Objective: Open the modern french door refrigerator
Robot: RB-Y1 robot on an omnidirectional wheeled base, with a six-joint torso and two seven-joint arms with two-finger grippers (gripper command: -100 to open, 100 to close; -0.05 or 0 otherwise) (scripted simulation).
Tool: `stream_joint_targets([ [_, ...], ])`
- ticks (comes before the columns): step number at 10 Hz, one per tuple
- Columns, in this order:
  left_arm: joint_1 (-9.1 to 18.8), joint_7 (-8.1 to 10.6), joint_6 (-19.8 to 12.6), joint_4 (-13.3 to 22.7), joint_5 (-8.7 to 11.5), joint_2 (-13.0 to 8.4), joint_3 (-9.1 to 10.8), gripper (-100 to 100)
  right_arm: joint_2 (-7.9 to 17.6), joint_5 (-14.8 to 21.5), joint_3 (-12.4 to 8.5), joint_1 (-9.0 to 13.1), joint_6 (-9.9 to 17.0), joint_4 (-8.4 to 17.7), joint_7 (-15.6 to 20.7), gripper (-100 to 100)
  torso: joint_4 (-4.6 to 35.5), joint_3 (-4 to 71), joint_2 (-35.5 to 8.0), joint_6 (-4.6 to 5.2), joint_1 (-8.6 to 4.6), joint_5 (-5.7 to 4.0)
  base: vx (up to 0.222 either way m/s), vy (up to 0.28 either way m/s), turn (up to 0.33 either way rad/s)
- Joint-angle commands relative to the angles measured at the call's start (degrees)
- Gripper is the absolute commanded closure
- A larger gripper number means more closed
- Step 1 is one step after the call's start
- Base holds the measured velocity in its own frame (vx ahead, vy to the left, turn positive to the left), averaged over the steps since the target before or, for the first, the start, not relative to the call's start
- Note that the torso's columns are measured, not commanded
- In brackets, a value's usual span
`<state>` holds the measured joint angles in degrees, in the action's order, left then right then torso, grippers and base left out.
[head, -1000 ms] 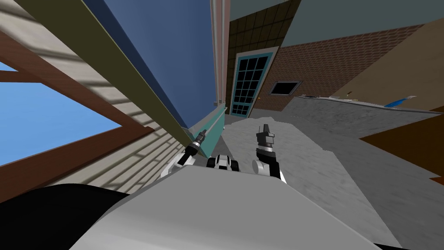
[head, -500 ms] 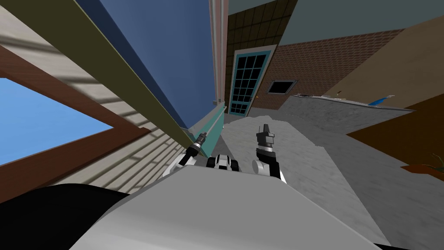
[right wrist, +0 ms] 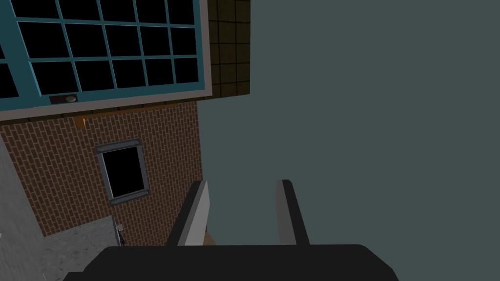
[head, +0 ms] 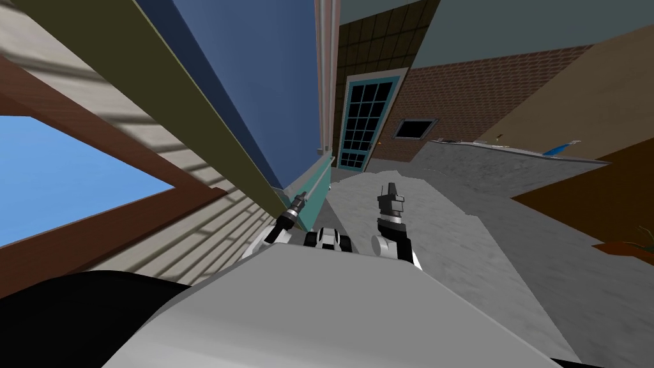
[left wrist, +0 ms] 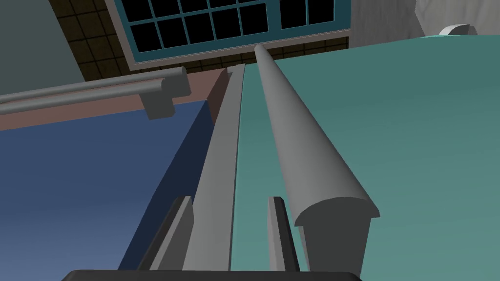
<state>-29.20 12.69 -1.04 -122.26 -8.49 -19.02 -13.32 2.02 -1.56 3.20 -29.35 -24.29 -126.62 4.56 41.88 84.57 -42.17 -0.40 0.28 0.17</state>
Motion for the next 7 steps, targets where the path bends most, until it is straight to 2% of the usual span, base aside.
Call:
stream_joint_targets([
  [1, -0.6, 0.04, -1.15, -0.4, -0.13, -0.42, 0.05, -100, 0.0, 0.0, 0.0, 0.0, 0.0, 0.0, 0.0, 0, -0.09, 0.05, 0.13, 0.13, 0.1, 0.07, 0.014, -0.018, 0.052],
  [2, 0.32, 0.05, -0.26, -0.95, -0.09, -0.2, 0.11, -100, 0.0, 0.0, 0.0, 0.0, 0.0, 0.0, 0.0, 0, -0.15, 0.09, 0.2, 0.15, 0.24, 0.14, 0.002, -0.012, 0.015],
  [3, -0.6, 0.04, -1.15, -0.4, -0.13, -0.42, 0.05, 100, 0.0, 0.0, 0.0, 0.01, 0.0, 0.0, 0.0, 0, -0.09, 0.15, 0.3, 0.3, 0.22, 0.14, 0.002, -0.006, -0.004],
  [4, -0.6, 0.04, -1.15, -0.4, -0.13, -0.42, 0.05, 100, 0.01, 0.0, 0.0, 0.0, 0.0, 0.0, 0.0, 0, 0.09, 0.19, 0.27, 0.36, 0.06, 0.02, -0.008, 0.01, -0.029],
  [5, -0.14, 0.01, -0.11, 1.08, 0.11, 0.07, 0.08, 100, 0.01, 0.0, 0.0, 0.0, 0.0, 0.0, 0.0, 0, 0.29, 0.09, 0.05, 0.4, -0.14, -0.11, -0.025, 0.034, -0.098],
  [6, -0.11, -0.01, -0.86, 0.38, -0.05, -0.01, 0.0, 100, 0.01, 0.0, 0.0, 0.01, 0.0, 0.0, 0.0, 0, 0.4, -0.04, -0.17, 0.41, -0.23, -0.15, -0.011, 0.019, -0.027],
  [7, -0.08, 0.27, -1.09, 2.15, 0.54, 0.29, 0.04, -100, 0.01, 0.0, 0.0, 0.01, 0.0, 0.0, 0.0, 0, 0.43, -0.06, -0.19, 0.39, -0.33, -0.19, -0.016, 0.033, -0.02],
])
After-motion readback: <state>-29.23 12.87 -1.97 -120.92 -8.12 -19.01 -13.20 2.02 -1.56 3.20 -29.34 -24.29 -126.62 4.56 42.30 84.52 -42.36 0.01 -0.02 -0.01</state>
